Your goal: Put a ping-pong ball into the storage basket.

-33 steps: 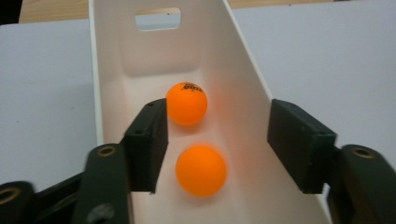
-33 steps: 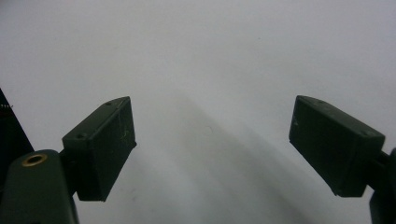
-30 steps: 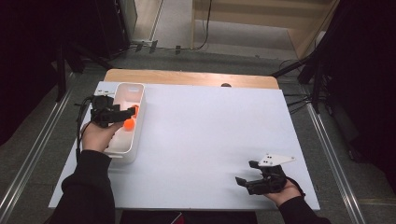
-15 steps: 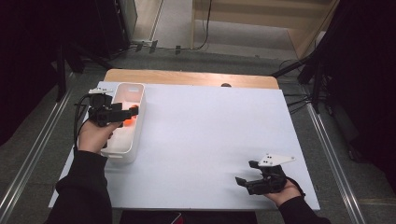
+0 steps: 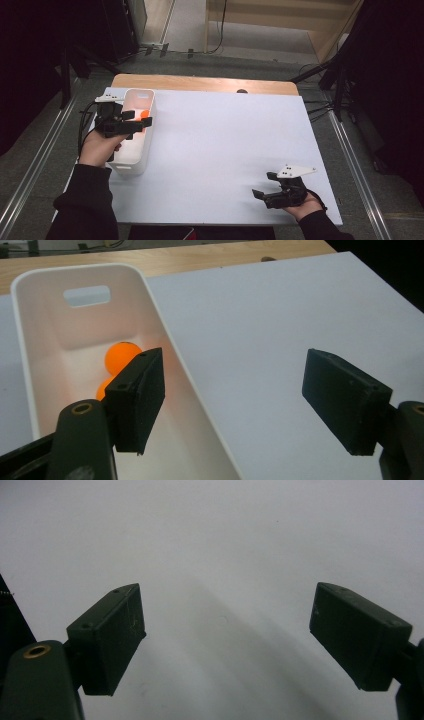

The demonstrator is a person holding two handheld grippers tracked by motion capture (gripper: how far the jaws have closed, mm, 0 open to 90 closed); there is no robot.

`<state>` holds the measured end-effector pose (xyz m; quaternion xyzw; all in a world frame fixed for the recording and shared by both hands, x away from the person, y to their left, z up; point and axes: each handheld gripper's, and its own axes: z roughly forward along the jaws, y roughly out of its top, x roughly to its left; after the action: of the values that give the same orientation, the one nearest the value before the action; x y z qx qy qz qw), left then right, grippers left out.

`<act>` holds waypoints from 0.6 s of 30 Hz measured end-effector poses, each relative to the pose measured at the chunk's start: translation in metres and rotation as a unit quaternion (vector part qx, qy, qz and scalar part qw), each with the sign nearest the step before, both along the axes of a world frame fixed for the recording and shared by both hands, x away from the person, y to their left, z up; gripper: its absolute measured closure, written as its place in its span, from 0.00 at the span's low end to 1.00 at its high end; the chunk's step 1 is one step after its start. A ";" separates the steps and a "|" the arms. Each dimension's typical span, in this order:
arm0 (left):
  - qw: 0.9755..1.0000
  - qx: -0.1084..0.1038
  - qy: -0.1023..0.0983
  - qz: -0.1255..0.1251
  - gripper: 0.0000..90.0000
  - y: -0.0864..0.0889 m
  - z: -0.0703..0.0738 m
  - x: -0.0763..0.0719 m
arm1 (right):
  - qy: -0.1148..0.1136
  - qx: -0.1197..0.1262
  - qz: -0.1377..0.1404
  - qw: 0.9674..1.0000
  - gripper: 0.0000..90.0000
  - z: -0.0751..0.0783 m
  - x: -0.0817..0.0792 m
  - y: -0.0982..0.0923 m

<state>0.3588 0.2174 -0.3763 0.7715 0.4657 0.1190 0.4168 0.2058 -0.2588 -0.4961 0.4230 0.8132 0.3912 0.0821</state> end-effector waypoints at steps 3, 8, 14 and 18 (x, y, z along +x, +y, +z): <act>1.000 0.002 -0.003 -0.007 0.28 -0.002 0.000 -0.003 | 0.000 0.001 -0.001 1.000 0.14 0.000 0.000 0.000; 1.000 -0.013 -0.002 -0.024 0.28 -0.002 -0.001 -0.008 | 0.000 0.001 0.000 1.000 0.14 0.000 0.000 0.000; 0.999 -0.019 0.009 -0.038 0.28 -0.004 -0.005 -0.012 | 0.001 0.002 0.000 1.000 0.14 0.000 -0.001 0.001; 0.999 -0.016 0.007 -0.051 0.28 -0.007 -0.005 -0.016 | 0.002 0.001 0.000 1.000 0.14 0.000 0.000 0.000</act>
<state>0.3423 0.2106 -0.3818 0.7883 0.4309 0.0845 0.4311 0.2056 -0.2583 -0.4960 0.4236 0.8130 0.3913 0.0802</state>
